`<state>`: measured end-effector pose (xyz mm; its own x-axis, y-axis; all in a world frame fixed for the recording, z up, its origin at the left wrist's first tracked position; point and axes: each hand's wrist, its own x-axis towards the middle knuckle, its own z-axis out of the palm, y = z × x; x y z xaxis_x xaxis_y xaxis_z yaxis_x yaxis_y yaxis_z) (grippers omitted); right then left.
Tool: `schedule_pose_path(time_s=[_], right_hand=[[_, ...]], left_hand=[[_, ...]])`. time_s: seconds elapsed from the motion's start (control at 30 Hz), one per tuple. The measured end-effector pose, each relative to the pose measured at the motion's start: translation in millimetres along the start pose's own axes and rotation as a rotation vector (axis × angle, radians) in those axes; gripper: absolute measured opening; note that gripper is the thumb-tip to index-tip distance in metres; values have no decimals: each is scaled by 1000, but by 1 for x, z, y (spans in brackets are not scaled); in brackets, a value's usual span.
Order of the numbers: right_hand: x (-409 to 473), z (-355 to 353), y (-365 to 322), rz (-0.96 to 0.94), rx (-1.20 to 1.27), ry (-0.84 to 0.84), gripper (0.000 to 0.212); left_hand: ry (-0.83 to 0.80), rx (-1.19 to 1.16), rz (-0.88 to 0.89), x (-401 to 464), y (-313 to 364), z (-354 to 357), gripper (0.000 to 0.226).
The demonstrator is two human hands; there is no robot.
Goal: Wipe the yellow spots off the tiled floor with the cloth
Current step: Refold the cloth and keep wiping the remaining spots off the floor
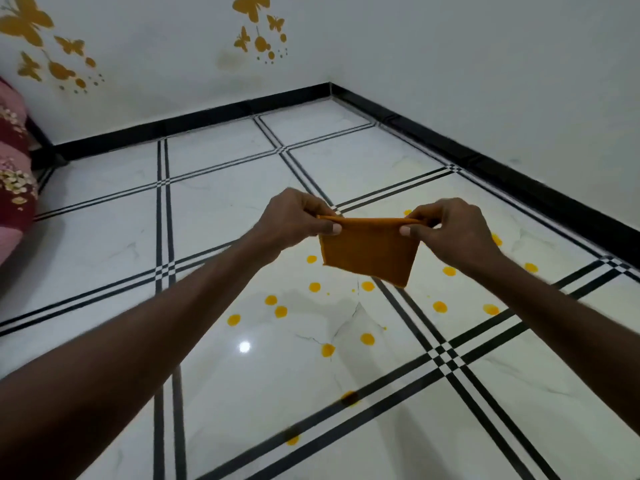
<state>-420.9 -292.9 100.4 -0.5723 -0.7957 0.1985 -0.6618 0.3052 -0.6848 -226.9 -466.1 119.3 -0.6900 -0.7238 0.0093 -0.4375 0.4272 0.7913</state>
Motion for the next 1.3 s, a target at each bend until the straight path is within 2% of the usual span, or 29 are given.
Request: schedule_pose_path(time_s=[0.07, 0.23, 0.4, 0.53, 0.67, 0.7, 0.77, 0.83, 0.87, 0.93, 0.97, 1.03, 1.07, 1.13, 1.2, 1.3], right_hand=[[2, 10, -6, -43, 3, -26, 16], [15, 61, -20, -97, 22, -284, 3], [24, 155, -25, -60, 61, -510, 10], [26, 220, -26, -80, -29, -487, 15], [-20, 263, -6, -80, -193, -417, 27], [-39, 274, 3, -109, -267, -453, 31], [-77, 293, 19, -195, -438, -578, 30], [-103, 307, 26, -301, -540, -554, 8], [-109, 317, 27, -348, -540, -518, 6], [-108, 347, 26, -458, -473, -405, 24], [-101, 368, 26, -497, -457, -399, 37], [-89, 402, 26, -489, -514, -498, 66], [-88, 412, 29, -452, -529, -532, 72], [-102, 419, 40, -394, -504, -539, 75], [-141, 413, 43, -367, -466, -480, 77], [-193, 411, 29, -360, -409, -509, 81]], left_hand=[[6, 46, -30, -6, -10, -13, 19], [-127, -2, -138, -25, -58, -43, 21], [-150, 1, -287, -52, -153, -55, 22], [-64, 24, -294, -62, -211, -59, 15], [-15, 310, -243, -88, -247, -36, 23], [-55, 393, -221, -99, -261, -21, 25], [-275, 499, -235, -124, -287, 9, 27], [-459, 554, -284, -143, -303, 27, 26], [-449, 542, -296, -145, -307, 28, 26], [-310, 494, -308, -141, -310, 21, 24], [-242, 479, -322, -137, -313, 16, 24], [-182, 477, -363, -130, -320, 8, 24], [-189, 485, -393, -130, -325, 6, 25], [-214, 498, -429, -135, -334, 6, 31], [-180, 477, -426, -141, -343, 6, 34], [-138, 489, -392, -148, -348, 13, 34]])
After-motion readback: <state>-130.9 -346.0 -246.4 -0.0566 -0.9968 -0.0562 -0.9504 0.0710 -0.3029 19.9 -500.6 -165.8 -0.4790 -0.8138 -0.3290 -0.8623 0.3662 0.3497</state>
